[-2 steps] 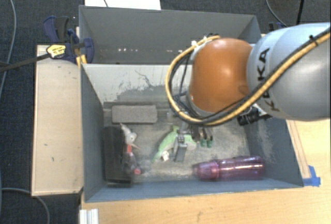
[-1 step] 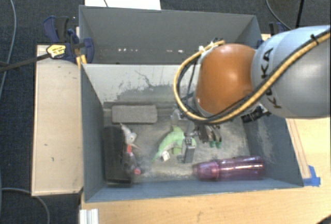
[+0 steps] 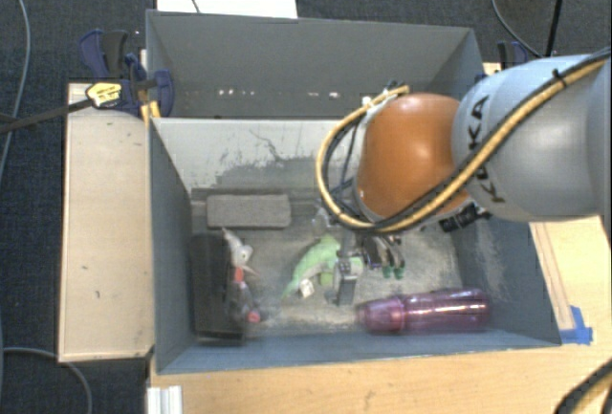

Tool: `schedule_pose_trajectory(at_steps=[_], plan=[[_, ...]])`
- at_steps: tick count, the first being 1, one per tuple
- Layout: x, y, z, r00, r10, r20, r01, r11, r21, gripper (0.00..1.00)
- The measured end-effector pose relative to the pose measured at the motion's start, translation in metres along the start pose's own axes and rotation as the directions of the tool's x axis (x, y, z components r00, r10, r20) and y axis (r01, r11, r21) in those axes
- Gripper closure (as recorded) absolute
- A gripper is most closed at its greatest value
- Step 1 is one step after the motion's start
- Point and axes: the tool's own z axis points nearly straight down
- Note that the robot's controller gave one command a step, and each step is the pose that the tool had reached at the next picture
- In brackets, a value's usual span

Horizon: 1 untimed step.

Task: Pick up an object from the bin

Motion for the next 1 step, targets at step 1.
schedule_pose_trajectory(at_steps=[1], plan=[[0.0020,-0.0130,0.0110,1.000,0.003,-0.004,-0.003,1.000,-0.001,0.00]])
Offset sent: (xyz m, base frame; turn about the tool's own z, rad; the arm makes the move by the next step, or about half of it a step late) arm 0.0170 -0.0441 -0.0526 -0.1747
